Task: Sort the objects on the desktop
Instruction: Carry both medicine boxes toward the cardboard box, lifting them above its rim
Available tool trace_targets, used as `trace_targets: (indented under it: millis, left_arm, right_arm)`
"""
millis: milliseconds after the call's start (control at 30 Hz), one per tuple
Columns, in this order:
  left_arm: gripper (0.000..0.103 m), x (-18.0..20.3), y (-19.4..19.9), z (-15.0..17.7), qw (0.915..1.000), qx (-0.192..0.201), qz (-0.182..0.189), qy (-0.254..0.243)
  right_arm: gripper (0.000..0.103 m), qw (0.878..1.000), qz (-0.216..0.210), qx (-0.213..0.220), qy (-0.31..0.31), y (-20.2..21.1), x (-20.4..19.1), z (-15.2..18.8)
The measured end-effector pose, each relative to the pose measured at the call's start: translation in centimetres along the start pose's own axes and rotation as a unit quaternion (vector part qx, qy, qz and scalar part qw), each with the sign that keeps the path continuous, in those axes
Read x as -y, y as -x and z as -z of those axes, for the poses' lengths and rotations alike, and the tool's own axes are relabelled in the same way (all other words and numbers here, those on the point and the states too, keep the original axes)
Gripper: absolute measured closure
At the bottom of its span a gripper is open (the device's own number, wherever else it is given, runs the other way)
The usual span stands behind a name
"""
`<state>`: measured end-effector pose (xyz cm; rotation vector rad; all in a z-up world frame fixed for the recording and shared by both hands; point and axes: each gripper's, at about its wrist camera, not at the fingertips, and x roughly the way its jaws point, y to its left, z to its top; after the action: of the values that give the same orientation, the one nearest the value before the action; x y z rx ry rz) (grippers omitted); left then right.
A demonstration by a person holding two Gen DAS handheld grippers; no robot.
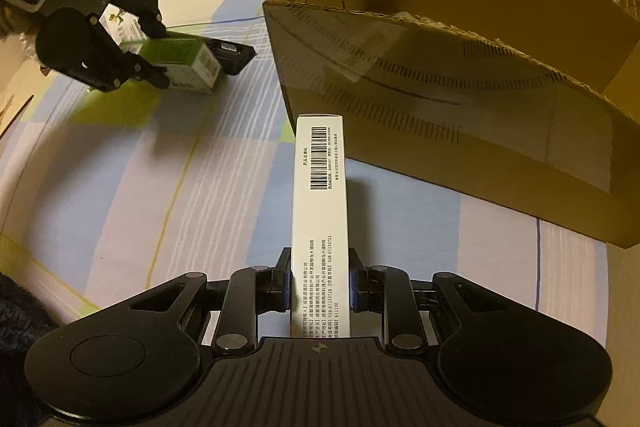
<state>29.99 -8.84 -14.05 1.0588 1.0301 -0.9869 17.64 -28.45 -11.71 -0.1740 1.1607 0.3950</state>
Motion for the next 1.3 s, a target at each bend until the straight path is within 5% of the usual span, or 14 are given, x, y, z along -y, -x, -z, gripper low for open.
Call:
trace_targets:
  millis: [133, 267, 333, 467, 533, 567, 600, 700, 733, 767, 800, 967, 1300]
  left_arm:
    - [0.075, 0.8, 0.3, -1.7, 0.9949, -0.007, 0.006, 0.1]
    - [0.074, 0.4, 0.6, -1.7, 0.969, 0.002, 0.061, 0.239]
    - [0.072, 0.5, 0.7, -1.4, 0.9608, 0.005, 0.068, 0.269]
    - [0.06, 1.1, 0.5, -1.0, 0.9601, -0.002, 0.051, 0.275]
    - [0.058, 1.4, 0.4, -1.1, 0.9593, -0.004, 0.053, 0.277]
    - [0.058, 1.5, 0.3, -1.1, 0.9594, -0.004, 0.05, 0.278]
    - [0.058, 1.6, 0.3, -1.2, 0.9595, -0.005, 0.047, 0.278]
    - [0.064, 2.1, 0.0, -1.0, 0.9554, -0.004, 0.05, 0.291]
    - [0.071, 2.2, 0.0, -1.0, 0.955, -0.004, 0.046, 0.293]
    - [0.075, 2.3, 0.0, -0.9, 0.9548, -0.005, 0.04, 0.295]
    - [0.075, 2.4, 0.0, -0.9, 0.9545, -0.006, 0.035, 0.296]
    - [0.076, 3.1, 1.0, -0.2, 0.9458, 0.006, 0.028, 0.323]
    - [0.077, 4.7, 5.5, 2.6, 0.9091, 0.05, 0.012, 0.413]
  right_arm:
    - [0.079, 1.0, 0.007, -0.007, 0.003, -0.2, -0.2, 0.0]
    - [0.079, 1.0, 0.009, -0.005, -0.006, 0.1, -0.2, 0.0]
    - [0.079, 1.0, 0.014, -0.005, -0.008, 0.2, -0.3, -0.1]
    - [0.078, 1.0, 0.014, 0.0, -0.01, 0.6, -0.1, -0.4]
    - [0.066, 1.0, 0.018, 0.007, -0.011, 0.8, 0.0, -0.6]
    - [0.037, 1.0, 0.022, 0.011, -0.012, 1.0, 0.2, -0.7]
    - [0.022, 0.999, 0.025, 0.016, -0.013, 1.1, 0.3, -0.7]
    - [0.023, 0.999, 0.03, 0.032, -0.007, 1.2, 0.3, -1.2]
    - [0.03, 0.999, 0.034, 0.029, -0.006, 1.0, 0.3, -1.3]
    - [0.068, 0.999, 0.034, 0.021, -0.005, 0.8, 0.4, -1.3]
    - [0.079, 1.0, 0.026, 0.01, -0.009, 0.5, 0.6, -1.3]
    - [0.079, 1.0, 0.012, 0.004, -0.004, 1.3, 0.7, -0.4]
    - [0.079, 0.999, -0.041, 0.025, -0.015, 5.8, 1.9, 0.7]
